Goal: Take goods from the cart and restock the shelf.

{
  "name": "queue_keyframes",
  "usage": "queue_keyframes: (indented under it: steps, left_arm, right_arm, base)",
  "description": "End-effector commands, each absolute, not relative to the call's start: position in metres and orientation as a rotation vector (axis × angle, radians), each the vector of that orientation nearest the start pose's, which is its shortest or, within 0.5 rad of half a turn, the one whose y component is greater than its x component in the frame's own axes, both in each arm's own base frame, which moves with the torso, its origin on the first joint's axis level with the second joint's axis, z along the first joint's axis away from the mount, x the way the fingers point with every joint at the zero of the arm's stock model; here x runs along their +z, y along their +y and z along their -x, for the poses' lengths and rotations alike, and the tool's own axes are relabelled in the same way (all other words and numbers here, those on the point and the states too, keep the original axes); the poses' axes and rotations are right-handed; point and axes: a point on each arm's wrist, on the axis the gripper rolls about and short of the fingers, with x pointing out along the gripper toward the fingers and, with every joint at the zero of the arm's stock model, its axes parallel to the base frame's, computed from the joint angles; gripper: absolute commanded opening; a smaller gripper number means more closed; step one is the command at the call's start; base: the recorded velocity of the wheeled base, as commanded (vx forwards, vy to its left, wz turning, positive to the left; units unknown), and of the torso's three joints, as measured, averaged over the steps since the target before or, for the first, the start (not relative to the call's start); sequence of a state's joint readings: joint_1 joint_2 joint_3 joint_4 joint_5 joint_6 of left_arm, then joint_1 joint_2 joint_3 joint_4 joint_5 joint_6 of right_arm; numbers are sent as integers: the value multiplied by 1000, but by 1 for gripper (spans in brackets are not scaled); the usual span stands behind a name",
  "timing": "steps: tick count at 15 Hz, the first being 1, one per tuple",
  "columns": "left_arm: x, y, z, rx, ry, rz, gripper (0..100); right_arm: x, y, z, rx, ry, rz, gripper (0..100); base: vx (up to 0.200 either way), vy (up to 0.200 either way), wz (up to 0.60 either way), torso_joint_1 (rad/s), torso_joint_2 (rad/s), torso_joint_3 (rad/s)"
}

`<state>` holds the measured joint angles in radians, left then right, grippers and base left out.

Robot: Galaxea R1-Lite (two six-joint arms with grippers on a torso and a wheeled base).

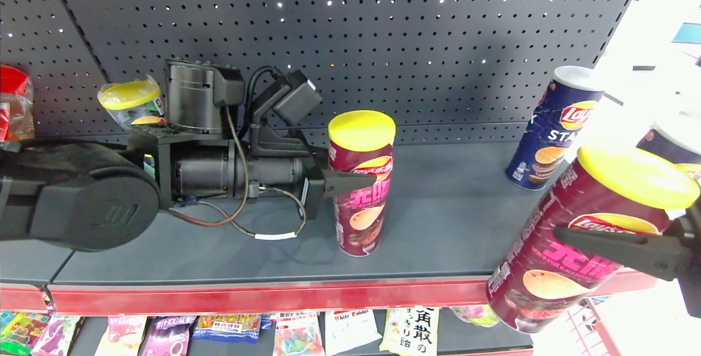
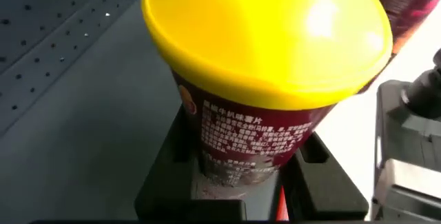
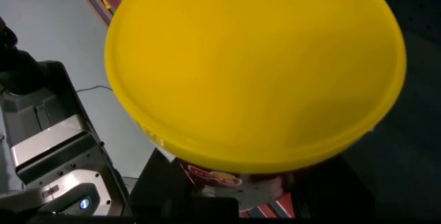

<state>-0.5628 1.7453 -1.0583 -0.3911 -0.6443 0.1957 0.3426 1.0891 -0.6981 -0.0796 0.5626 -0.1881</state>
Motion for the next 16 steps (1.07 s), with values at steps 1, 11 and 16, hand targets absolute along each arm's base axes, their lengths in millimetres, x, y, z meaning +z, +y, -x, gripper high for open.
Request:
queue_keyframes:
  steps: [1,11,16]
  left_arm:
    - [215,-186,-266,-1231,163,-160,0]
    - [207,-185,-258,-1248,187,-153,0]
    - [212,-183,-254,-1258,173,-150,0]
  right_arm:
    - [238,60,-133,926,236,139,0]
    - [238,60,-133,926,239,138,0]
    - [238,60,-133,926,239,138,0]
  base:
    - [0,0,0,0,0,0]
    - [0,0,0,0,0,0]
    - [0,0,0,0,0,0]
